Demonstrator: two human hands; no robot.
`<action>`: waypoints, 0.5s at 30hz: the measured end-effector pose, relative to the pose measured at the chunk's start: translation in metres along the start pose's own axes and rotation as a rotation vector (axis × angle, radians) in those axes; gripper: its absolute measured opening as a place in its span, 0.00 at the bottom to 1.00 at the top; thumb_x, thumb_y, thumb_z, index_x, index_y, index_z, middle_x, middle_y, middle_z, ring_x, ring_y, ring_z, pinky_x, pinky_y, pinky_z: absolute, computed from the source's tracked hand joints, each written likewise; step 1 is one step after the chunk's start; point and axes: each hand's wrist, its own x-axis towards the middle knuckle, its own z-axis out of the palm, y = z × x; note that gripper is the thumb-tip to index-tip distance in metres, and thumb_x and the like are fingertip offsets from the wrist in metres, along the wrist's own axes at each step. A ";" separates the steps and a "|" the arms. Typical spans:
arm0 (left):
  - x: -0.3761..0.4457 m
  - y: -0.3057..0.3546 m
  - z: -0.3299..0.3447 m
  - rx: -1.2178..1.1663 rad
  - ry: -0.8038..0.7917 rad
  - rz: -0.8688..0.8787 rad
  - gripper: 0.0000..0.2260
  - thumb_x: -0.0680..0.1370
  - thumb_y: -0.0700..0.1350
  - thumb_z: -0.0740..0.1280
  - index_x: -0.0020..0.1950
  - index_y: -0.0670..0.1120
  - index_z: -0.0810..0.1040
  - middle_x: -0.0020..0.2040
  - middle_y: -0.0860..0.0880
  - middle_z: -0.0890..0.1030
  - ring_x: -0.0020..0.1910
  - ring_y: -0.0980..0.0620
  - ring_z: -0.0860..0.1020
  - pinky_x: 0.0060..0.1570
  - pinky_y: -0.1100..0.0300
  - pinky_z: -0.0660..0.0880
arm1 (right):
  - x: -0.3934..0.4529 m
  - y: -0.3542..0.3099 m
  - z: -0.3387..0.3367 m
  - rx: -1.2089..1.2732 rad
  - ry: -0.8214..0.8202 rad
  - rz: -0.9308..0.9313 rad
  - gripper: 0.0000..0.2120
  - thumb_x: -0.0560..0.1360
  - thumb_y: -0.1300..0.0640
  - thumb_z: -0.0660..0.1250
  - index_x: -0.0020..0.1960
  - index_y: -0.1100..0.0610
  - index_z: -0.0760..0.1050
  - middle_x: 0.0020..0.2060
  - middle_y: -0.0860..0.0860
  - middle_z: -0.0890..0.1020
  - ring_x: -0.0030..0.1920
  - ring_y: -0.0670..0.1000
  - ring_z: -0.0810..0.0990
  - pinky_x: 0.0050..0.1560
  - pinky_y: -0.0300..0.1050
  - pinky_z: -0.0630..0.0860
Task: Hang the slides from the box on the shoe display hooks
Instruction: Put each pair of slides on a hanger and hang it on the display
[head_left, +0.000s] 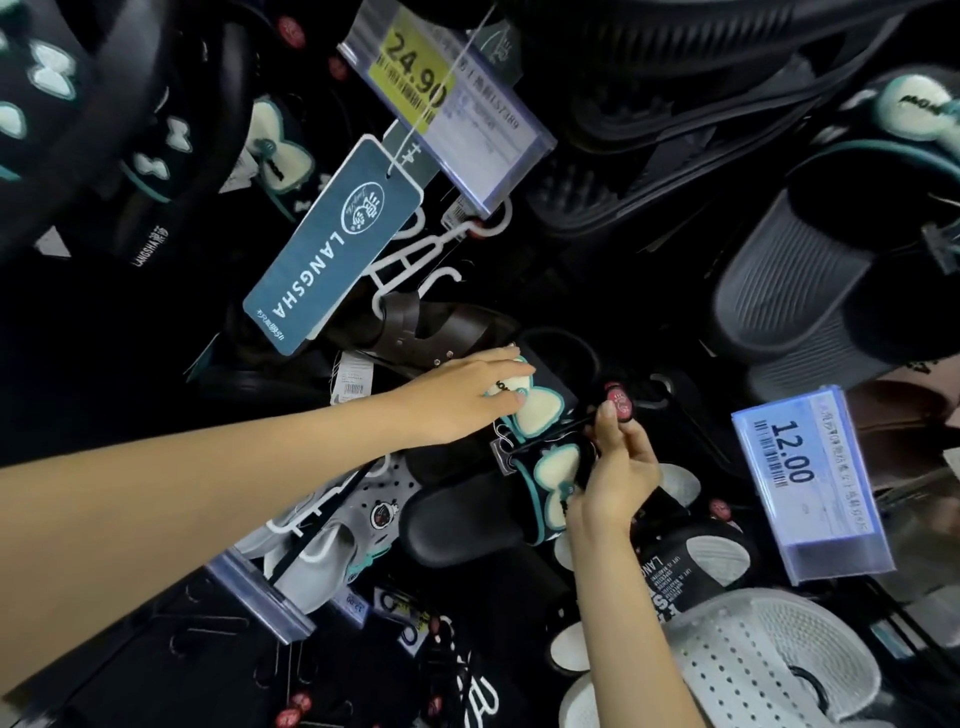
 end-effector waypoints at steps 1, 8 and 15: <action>0.001 -0.001 0.002 0.006 -0.008 -0.005 0.21 0.83 0.51 0.58 0.77 0.54 0.64 0.79 0.58 0.54 0.77 0.59 0.52 0.65 0.68 0.47 | 0.002 0.001 -0.001 -0.015 -0.005 -0.007 0.07 0.76 0.61 0.71 0.39 0.56 0.78 0.32 0.47 0.80 0.37 0.44 0.79 0.49 0.40 0.77; 0.001 -0.006 0.013 0.091 -0.053 -0.036 0.24 0.83 0.54 0.57 0.79 0.55 0.59 0.80 0.59 0.50 0.78 0.58 0.51 0.69 0.65 0.49 | 0.013 0.009 -0.003 -0.039 -0.011 -0.030 0.08 0.76 0.63 0.71 0.40 0.57 0.76 0.34 0.48 0.80 0.38 0.41 0.80 0.51 0.35 0.77; -0.007 0.000 0.016 0.176 -0.062 -0.056 0.23 0.83 0.52 0.59 0.78 0.57 0.59 0.79 0.59 0.52 0.78 0.58 0.51 0.70 0.64 0.48 | -0.002 0.008 -0.011 -0.077 -0.024 -0.121 0.11 0.75 0.68 0.71 0.43 0.53 0.76 0.38 0.50 0.80 0.40 0.41 0.79 0.51 0.35 0.76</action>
